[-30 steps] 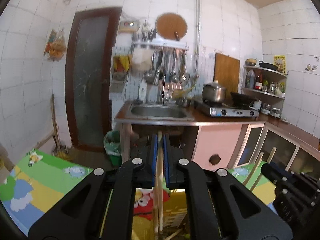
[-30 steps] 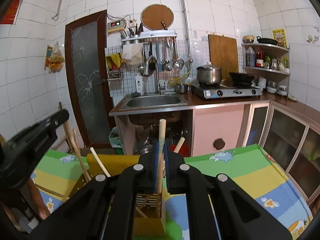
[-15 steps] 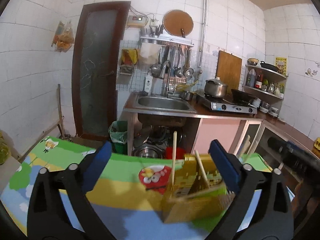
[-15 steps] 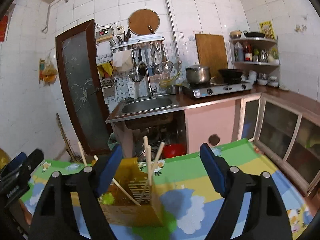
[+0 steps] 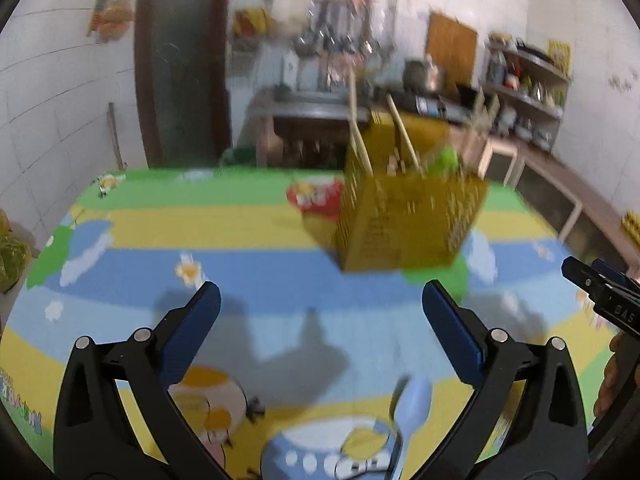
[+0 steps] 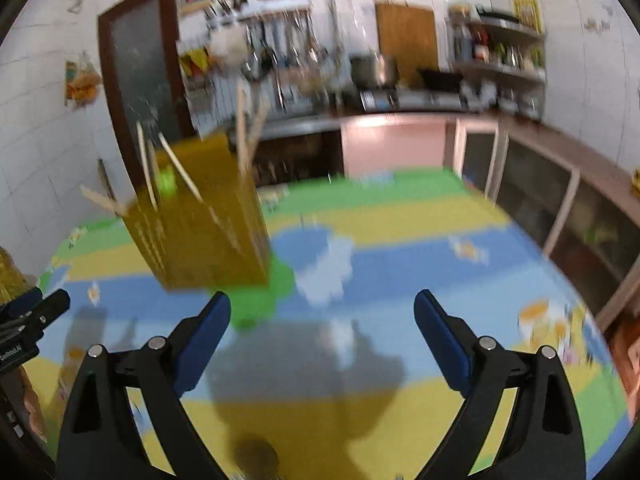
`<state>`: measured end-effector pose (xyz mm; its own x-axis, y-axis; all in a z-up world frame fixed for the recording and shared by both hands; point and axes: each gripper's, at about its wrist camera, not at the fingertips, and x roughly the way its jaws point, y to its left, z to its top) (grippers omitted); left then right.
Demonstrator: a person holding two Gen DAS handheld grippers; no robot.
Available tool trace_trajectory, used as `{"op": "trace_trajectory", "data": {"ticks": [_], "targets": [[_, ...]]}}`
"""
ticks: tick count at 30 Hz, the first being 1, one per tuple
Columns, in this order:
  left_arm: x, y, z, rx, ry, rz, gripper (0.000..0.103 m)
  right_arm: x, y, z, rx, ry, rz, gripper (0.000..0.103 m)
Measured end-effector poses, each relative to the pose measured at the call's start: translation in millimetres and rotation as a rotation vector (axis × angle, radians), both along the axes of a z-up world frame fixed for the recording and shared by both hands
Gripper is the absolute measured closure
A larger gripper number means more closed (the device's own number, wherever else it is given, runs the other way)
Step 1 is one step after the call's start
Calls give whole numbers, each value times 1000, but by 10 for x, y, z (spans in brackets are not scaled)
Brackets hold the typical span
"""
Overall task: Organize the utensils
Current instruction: 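Move left tool to the light-blue spoon while right tool approaches the dark spoon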
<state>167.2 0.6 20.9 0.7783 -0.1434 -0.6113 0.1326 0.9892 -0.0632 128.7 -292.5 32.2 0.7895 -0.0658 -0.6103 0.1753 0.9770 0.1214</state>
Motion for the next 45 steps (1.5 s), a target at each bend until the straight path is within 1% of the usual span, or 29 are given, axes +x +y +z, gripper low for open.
{"op": "trace_trajectory", "data": {"ticks": [3,5,8,12,14,17,20,24,28,34,37,39,40,42,43,44,45], "targets": [[-77,-77,-195,30,50,-32,5,-103,-106,-249,18,65,-19,12],[-114,-94,-329,42,88,-39,5,-150,-185,-386,53,107,-34,12],[-113,-79,-497,27,145,-33,5,-231,-235,-549,104,164,-34,12],[-76,-64,-636,-3,214,-37,5,-352,-143,-682,59,209,-24,12],[-86,-77,-666,-9,220,-43,5,-415,-74,-726,43,223,-4,12],[-100,-125,-724,-5,236,-58,5,-446,-46,-758,52,241,0,12],[-137,-195,-798,25,256,-84,5,-456,20,-806,79,255,15,12],[-165,-270,-842,63,262,-111,5,-443,205,-827,26,264,59,12],[-136,-337,-875,66,292,-131,5,-448,315,-831,-23,265,82,12],[-98,-519,-868,102,288,-187,5,-459,296,-804,3,273,78,12],[-33,-573,-881,122,296,-178,6,-472,328,-808,-5,276,87,12],[17,-592,-897,116,320,-175,8,-468,354,-817,-8,279,91,12],[32,-611,-901,109,329,-185,14,-465,368,-819,-8,279,92,12],[30,-655,-895,122,317,-193,19,-458,402,-819,-11,282,97,12],[26,-675,-896,129,313,-197,26,-455,422,-817,-13,282,100,12],[18,-691,-893,133,308,-204,30,-451,443,-814,-14,282,104,12],[4,-690,-890,131,305,-210,32,-441,462,-814,-15,282,107,12]]}}
